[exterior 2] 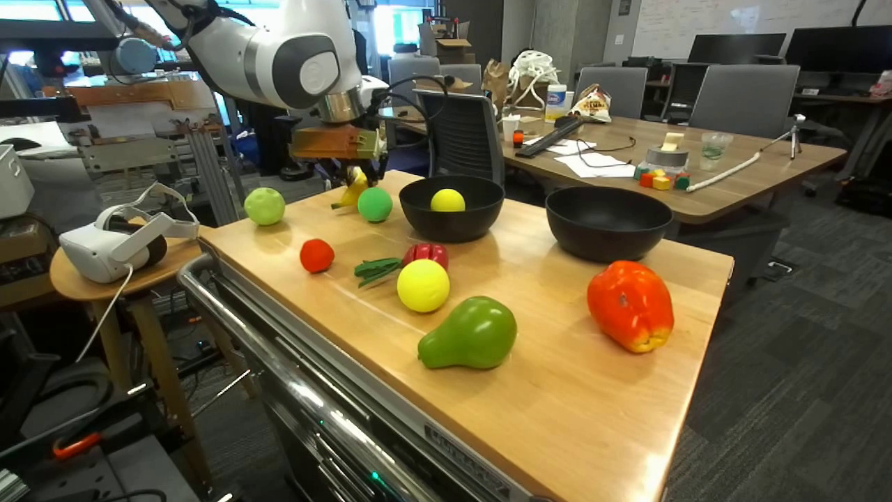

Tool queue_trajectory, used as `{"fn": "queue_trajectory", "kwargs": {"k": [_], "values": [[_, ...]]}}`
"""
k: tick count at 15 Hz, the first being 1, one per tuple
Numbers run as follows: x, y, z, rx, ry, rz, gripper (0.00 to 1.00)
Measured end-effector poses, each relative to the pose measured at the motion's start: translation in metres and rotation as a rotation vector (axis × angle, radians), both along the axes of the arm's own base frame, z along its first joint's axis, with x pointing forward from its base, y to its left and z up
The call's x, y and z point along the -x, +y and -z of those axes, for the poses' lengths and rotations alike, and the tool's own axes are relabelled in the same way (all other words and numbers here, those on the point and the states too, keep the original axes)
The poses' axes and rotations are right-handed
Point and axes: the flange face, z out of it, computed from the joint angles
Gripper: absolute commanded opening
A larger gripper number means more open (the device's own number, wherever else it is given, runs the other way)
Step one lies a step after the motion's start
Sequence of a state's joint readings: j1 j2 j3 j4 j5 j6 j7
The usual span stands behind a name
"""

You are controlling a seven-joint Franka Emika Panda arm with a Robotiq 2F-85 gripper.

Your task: Divide the fruits between the black bowls

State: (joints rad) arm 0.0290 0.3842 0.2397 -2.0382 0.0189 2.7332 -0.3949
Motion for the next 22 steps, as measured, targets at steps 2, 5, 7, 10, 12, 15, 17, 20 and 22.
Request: {"fn": "queue_trajectory", "kwargs": {"k": [2,5,7,10,12,15,17,20,22], "values": [[-0.003,-0.007,-0.027,-0.022,-0.039,0.011,0.16],[-0.006,-0.039,-0.091,-0.034,-0.150,0.032,0.16],[-0.005,-0.073,-0.133,-0.039,-0.231,0.090,0.16],[0.007,-0.141,-0.176,-0.066,-0.314,0.221,0.16],[0.022,-0.193,-0.185,-0.061,-0.332,0.297,0.16],[0.048,-0.258,-0.174,-0.033,-0.319,0.381,0.16],[0.061,-0.281,-0.158,-0.027,-0.304,0.423,0.16],[0.073,-0.286,-0.134,-0.035,-0.282,0.438,0.16],[0.077,-0.280,-0.121,-0.043,-0.267,0.432,0.16]]}}
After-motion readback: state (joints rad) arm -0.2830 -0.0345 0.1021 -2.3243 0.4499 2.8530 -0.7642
